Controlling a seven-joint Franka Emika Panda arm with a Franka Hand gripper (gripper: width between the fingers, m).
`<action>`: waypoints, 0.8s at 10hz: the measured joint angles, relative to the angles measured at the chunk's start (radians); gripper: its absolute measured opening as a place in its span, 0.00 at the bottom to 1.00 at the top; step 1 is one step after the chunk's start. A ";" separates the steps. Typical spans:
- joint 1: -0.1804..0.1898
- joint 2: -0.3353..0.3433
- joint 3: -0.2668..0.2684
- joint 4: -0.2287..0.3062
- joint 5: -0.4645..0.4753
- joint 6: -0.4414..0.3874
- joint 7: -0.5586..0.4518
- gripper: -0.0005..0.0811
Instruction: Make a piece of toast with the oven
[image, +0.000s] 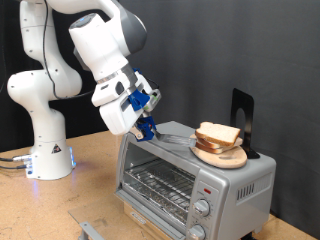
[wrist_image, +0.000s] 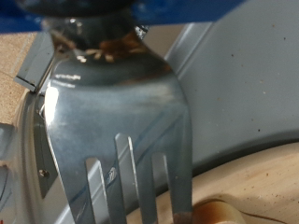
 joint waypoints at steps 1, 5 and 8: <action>0.002 0.004 0.006 0.000 0.003 0.011 -0.004 0.61; 0.003 -0.007 0.007 -0.004 0.042 0.015 -0.065 0.61; 0.003 -0.047 -0.001 -0.028 0.042 -0.020 -0.077 0.61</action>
